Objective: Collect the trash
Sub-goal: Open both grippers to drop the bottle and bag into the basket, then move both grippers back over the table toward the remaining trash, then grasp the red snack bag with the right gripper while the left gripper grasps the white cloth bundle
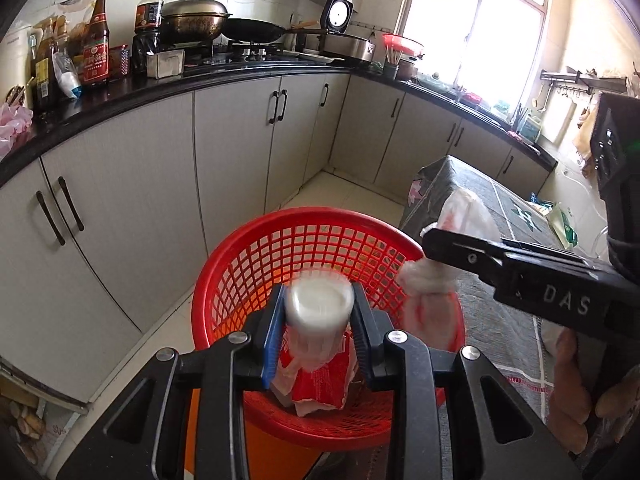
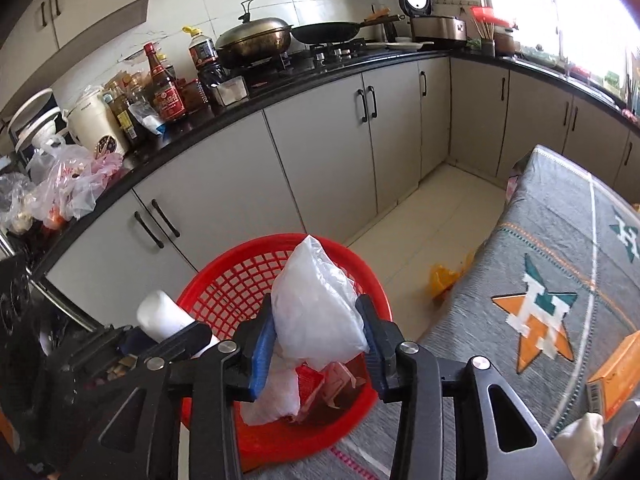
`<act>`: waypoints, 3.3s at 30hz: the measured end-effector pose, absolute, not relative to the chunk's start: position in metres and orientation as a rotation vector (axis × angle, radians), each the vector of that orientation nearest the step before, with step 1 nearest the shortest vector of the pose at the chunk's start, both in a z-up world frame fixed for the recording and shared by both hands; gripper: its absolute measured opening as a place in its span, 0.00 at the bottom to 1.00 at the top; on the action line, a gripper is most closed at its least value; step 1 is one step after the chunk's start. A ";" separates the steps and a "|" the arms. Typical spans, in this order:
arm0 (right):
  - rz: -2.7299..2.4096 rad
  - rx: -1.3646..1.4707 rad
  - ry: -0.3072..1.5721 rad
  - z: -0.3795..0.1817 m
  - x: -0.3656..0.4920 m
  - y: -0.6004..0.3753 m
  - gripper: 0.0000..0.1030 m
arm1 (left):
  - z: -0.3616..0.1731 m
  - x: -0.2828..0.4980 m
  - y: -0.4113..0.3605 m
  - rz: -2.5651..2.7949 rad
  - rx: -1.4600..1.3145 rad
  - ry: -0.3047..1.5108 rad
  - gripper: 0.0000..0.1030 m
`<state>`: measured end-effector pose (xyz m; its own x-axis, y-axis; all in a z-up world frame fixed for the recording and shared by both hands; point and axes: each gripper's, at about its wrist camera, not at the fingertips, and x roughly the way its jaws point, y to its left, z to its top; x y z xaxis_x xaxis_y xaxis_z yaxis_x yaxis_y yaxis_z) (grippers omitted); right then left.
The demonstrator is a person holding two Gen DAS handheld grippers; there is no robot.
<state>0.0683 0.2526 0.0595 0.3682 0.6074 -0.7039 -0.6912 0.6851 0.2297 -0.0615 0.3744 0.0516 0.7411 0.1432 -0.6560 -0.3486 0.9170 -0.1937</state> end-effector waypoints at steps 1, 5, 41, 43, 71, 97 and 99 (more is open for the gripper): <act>0.835 -0.101 0.859 0.059 0.070 0.252 0.49 | 0.051 -0.061 0.375 0.274 -0.319 0.686 0.30; 0.838 -0.063 0.857 0.062 0.072 0.246 0.52 | 0.053 -0.063 0.375 0.279 -0.325 0.680 0.39; 0.529 0.257 0.739 0.074 0.022 -0.059 0.53 | 0.049 -0.061 0.178 0.078 -0.124 0.709 0.63; 0.487 0.283 0.734 0.075 0.028 -0.079 0.53 | 0.046 -0.058 0.168 0.051 -0.109 0.718 0.64; 0.637 0.418 1.022 0.009 0.067 -0.097 0.54 | 0.034 -0.056 0.160 -0.058 -0.094 0.765 0.68; 0.420 0.151 0.894 0.031 0.066 -0.097 0.33 | 0.094 -0.036 0.102 -0.023 -0.071 0.765 0.75; 0.387 0.195 0.868 0.037 0.065 -0.108 0.33 | 0.092 -0.020 0.092 0.005 -0.051 0.769 0.76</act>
<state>0.0654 -0.1078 0.0369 0.5824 0.4074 -0.7035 -0.2510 0.9132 0.3211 -0.0204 0.0924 0.0922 0.7187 -0.0140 -0.6952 -0.0235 0.9987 -0.0444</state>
